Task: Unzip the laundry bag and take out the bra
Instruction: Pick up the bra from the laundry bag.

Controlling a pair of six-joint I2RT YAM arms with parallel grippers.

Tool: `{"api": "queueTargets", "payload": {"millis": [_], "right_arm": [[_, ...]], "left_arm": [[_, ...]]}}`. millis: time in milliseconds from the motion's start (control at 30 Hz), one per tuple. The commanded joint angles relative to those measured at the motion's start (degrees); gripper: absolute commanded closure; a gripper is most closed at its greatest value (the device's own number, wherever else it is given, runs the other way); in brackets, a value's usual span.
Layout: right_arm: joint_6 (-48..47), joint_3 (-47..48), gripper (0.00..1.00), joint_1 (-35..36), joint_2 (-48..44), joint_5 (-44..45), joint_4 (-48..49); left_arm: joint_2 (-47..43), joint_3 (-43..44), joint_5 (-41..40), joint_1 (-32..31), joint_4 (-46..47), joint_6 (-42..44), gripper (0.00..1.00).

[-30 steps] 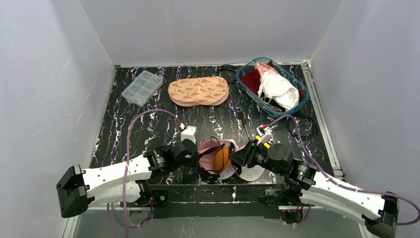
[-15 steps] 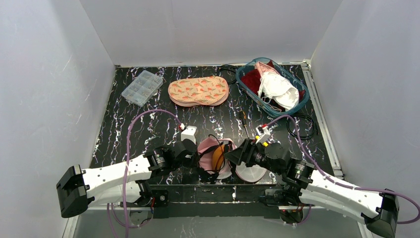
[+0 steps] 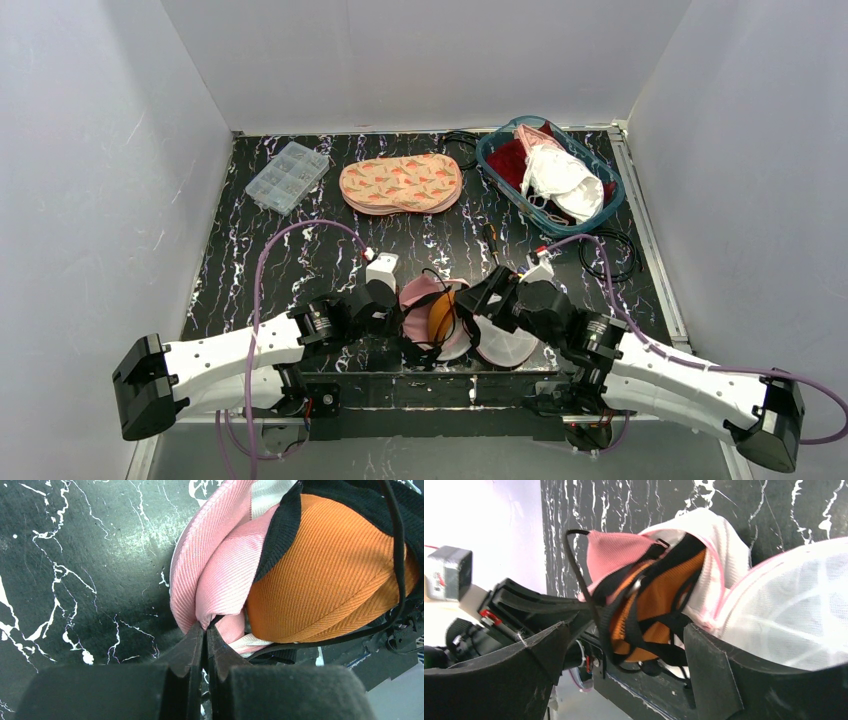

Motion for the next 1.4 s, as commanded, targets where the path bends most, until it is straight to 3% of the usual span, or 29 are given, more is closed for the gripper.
{"api": "queueTargets", "payload": {"millis": [0, 233, 500, 733, 933, 1167, 1367], "right_arm": [[2.2, 5.9, 0.08, -0.1, 3.8, 4.1, 1.0], [4.9, 7.6, 0.15, -0.1, 10.8, 4.8, -0.4], [6.9, 6.9, 0.24, -0.1, 12.7, 7.1, 0.9], [6.6, 6.0, 0.58, -0.1, 14.2, 4.8, 3.3], [3.0, 6.6, 0.99, -0.1, 10.3, 5.6, 0.7], [-9.4, 13.3, 0.99, -0.1, 4.5, 6.0, -8.4], [-22.8, 17.5, 0.99, -0.1, 3.7, -2.5, -8.3]], "left_arm": [[-0.9, 0.2, -1.2, -0.3, 0.5, 1.5, 1.0], [-1.0, 0.4, -1.4, -0.7, 0.9, 1.7, 1.0], [-1.9, 0.0, -1.8, -1.1, 1.1, 1.8, 1.0], [-2.0, 0.0, -1.9, -1.3, 1.3, 1.7, 1.0], [-2.4, -0.6, -2.4, -1.3, 0.9, 1.3, 1.0], [-2.7, -1.1, -4.4, -1.3, -1.7, -0.4, 1.0], [-1.8, -1.2, -5.0, -1.3, -3.0, -1.6, 1.0]]}}
